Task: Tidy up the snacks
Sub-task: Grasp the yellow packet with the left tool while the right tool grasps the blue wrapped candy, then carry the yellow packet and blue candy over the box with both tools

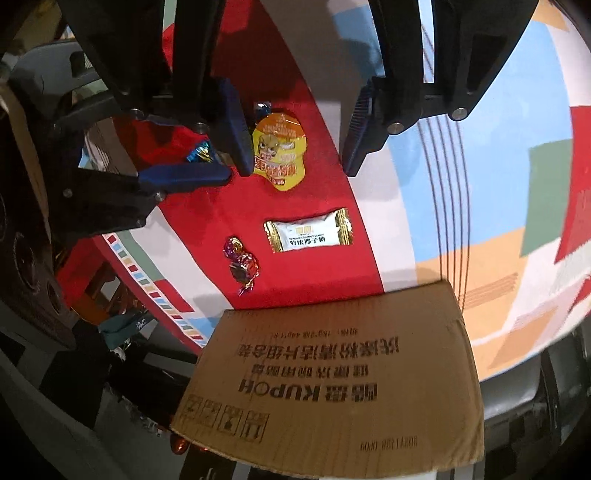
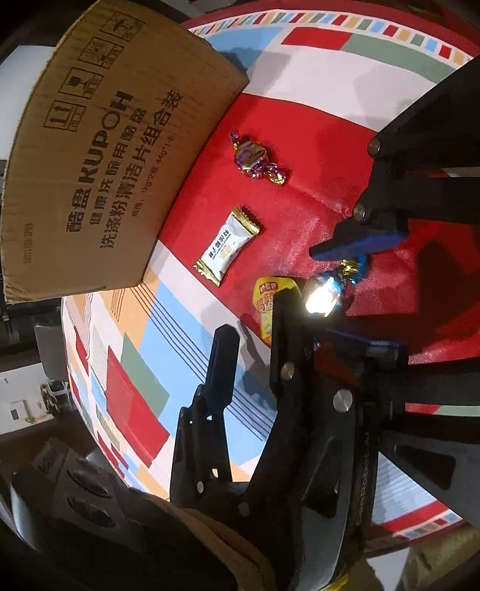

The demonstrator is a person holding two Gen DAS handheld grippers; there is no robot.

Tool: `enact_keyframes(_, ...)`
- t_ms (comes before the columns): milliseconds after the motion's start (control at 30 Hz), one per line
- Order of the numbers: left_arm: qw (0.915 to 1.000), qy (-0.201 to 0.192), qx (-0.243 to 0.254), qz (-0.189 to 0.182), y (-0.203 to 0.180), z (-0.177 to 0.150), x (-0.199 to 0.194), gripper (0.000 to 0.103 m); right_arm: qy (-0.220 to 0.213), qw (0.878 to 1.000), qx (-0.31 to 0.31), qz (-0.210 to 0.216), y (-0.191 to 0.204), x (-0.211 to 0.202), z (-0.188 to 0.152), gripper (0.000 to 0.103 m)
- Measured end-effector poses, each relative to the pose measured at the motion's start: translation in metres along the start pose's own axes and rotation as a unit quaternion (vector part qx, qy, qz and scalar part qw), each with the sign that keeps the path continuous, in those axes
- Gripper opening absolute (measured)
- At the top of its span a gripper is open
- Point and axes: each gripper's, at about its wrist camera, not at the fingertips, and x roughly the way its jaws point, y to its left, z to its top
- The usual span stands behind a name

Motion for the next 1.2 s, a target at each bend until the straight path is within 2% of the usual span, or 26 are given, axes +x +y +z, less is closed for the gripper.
enact_keyframes(167, 1.0, 0.003, -0.007, 0.0, -0.003, 0.001, 0.005, 0.039, -0.005, 1.0, 0.0, -0.013, 0.002, -0.001, -0.002, 0.028)
enact_keyframes(200, 1.0, 0.004, -0.007, 0.0, -0.004, 0.001, 0.005, 0.036, -0.005, 1.0, 0.0, -0.016, 0.002, -0.001, -0.002, 0.028)
enact_keyframes(233, 1.0, 0.004, -0.007, 0.0, -0.005, 0.002, 0.006, 0.024, -0.006, 1.0, 0.001, -0.019, 0.003, -0.001, -0.002, 0.028)
enact_keyframes(433, 0.9997, 0.003, -0.014, 0.02, -0.008, 0.003, 0.006, 0.024, -0.009, 0.999, 0.012, -0.035, 0.0, -0.008, -0.006, 0.027)
enact_keyframes(667, 0.9972, -0.004, -0.011, 0.074, -0.016, -0.002, -0.009, 0.024, -0.02, 0.998, 0.044, -0.049, -0.011, -0.018, -0.009, 0.027)
enact_keyframes(833, 0.9967, -0.014, -0.009, 0.079, -0.025, -0.004, -0.022, 0.024, -0.038, 0.995, 0.073, -0.049, -0.016, -0.031, -0.01, 0.027)
enact_keyframes(1200, 0.9923, -0.086, -0.019, 0.087, -0.039, 0.009, -0.081, 0.024, -0.107, 0.985, 0.122, -0.06, -0.024, -0.084, -0.003, 0.027)
